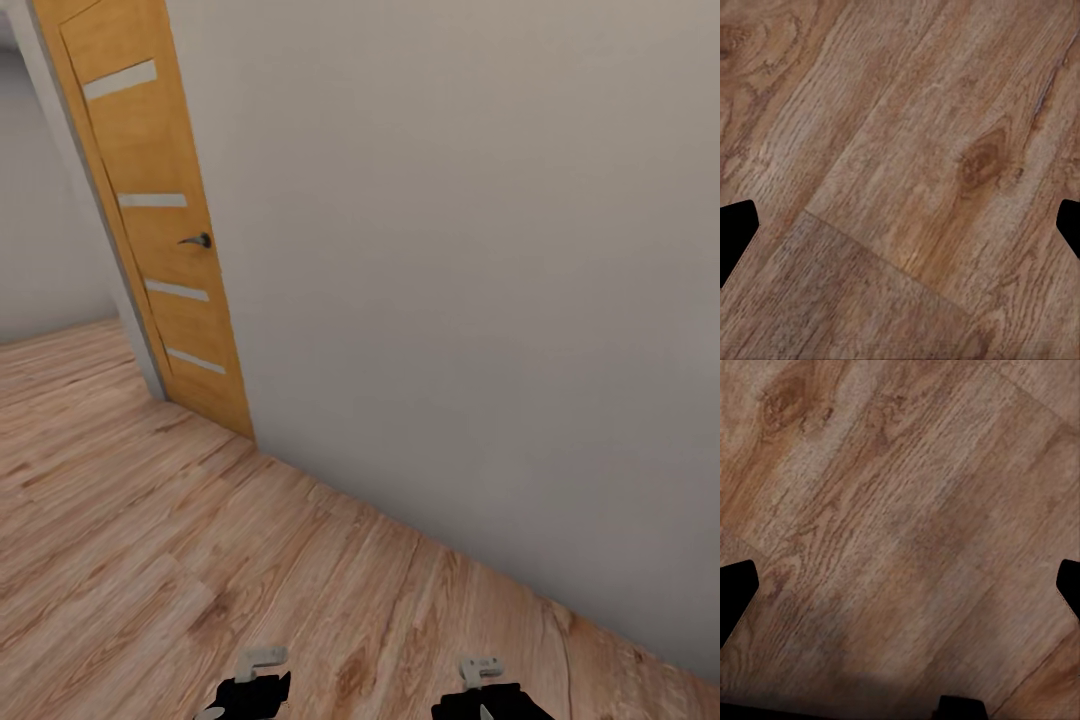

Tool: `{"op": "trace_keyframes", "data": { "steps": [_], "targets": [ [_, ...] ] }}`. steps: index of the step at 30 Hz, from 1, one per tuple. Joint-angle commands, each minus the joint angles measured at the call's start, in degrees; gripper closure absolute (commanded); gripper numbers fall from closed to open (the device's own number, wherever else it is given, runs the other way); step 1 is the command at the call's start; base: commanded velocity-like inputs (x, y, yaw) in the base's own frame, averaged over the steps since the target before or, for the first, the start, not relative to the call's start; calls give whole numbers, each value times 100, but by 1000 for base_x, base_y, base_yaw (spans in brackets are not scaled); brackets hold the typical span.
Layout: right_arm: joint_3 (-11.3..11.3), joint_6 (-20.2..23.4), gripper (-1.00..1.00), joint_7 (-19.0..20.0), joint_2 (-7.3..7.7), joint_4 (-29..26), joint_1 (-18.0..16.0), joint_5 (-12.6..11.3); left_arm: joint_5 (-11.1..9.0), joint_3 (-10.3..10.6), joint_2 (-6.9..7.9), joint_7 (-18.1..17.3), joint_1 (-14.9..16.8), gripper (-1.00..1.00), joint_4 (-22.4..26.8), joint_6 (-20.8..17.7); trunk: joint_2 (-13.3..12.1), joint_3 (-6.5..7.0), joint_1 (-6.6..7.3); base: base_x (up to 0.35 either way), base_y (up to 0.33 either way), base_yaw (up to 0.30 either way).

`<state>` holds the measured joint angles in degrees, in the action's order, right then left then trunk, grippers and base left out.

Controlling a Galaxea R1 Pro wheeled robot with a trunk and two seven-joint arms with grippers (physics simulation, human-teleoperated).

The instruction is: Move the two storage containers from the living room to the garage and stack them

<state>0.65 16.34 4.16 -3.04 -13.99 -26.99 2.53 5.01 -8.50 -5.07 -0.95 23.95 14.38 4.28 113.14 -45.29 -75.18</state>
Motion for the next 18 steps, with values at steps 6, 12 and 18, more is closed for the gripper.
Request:
{"op": "trace_keyframes", "data": {
  "steps": [6,12,18],
  "targets": [
    [6,36,-100,15,3,-16,1,28,53,-47,-6,-10,5,-100,-5,20,2,-35,-2,225,-28,212],
    [6,37,-100,1,-2,-16,1,35,53,-47,-9,-10,5,-100,-5,20,2,-67,-2,73,-6,231],
    [11,43,-100,-5,-3,-11,1,36,53,-47,-8,-10,5,-100,-5,20,2,-100,-2,12,-1,235]
  ]
}}
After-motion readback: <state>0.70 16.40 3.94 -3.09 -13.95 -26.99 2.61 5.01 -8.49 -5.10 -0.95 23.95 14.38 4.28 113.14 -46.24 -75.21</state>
